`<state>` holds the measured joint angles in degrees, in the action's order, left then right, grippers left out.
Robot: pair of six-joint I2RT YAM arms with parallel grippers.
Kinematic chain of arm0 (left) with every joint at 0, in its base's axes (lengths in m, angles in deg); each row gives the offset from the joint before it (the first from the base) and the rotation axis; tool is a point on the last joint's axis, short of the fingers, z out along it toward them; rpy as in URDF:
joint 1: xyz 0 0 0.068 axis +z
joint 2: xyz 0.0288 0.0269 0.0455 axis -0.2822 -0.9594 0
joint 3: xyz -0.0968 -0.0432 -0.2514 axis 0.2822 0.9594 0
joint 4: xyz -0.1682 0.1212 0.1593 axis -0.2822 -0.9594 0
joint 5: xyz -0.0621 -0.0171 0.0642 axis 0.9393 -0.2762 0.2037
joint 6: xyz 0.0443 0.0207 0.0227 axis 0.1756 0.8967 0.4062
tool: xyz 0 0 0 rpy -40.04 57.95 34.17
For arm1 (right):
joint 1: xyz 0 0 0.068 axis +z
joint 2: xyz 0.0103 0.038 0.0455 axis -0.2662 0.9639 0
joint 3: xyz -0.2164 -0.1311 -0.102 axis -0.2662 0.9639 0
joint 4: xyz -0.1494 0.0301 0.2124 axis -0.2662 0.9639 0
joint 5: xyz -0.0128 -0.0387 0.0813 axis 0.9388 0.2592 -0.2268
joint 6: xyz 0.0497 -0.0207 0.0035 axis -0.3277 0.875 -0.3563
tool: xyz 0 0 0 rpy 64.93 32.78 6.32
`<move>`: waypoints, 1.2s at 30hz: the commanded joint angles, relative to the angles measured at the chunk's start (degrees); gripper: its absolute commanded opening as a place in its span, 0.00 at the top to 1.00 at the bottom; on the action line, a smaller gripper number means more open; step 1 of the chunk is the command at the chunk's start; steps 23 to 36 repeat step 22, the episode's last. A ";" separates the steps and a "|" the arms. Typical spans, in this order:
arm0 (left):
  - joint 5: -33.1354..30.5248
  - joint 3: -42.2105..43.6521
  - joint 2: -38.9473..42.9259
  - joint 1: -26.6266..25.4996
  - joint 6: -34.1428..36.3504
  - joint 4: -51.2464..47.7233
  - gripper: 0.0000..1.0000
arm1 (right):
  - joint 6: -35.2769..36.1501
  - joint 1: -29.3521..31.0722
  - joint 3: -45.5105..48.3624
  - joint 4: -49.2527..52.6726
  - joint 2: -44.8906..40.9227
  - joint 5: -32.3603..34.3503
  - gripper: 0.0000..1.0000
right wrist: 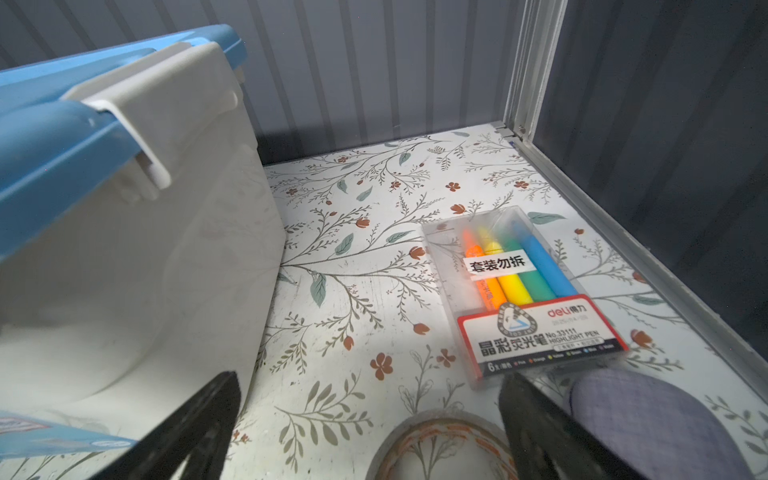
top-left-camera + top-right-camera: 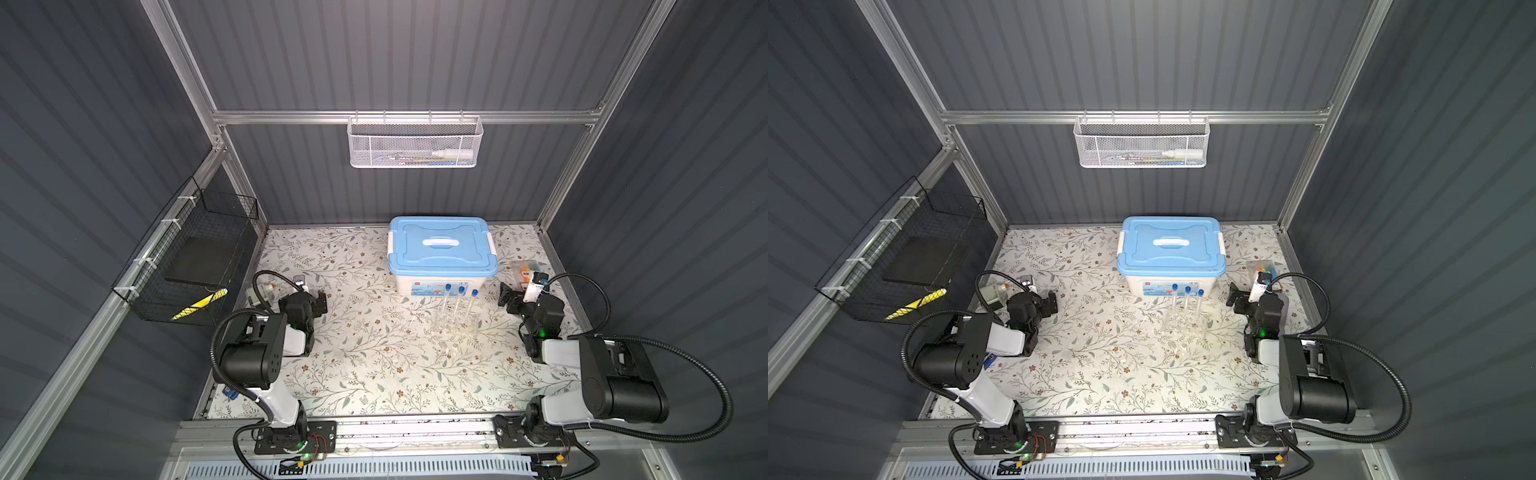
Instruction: Organize the chemistry lab equipment
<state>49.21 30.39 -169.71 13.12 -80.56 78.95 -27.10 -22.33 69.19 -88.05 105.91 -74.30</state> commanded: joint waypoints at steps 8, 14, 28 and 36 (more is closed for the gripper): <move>3.09 -2.04 -0.88 -0.16 -1.23 -0.32 0.00 | 0.48 0.27 -0.67 -1.23 0.23 0.57 0.01; 3.15 -2.03 -0.82 -0.16 -1.31 -0.54 0.00 | 2.12 0.35 -1.81 0.62 0.32 -3.37 0.01; 3.11 -2.03 -0.83 -0.16 -1.34 -0.55 0.00 | 2.40 0.76 -1.86 1.03 0.25 -2.27 0.01; 3.11 -2.03 -0.83 -0.16 -1.34 -0.55 0.00 | 2.40 0.76 -1.86 1.03 0.25 -2.27 0.01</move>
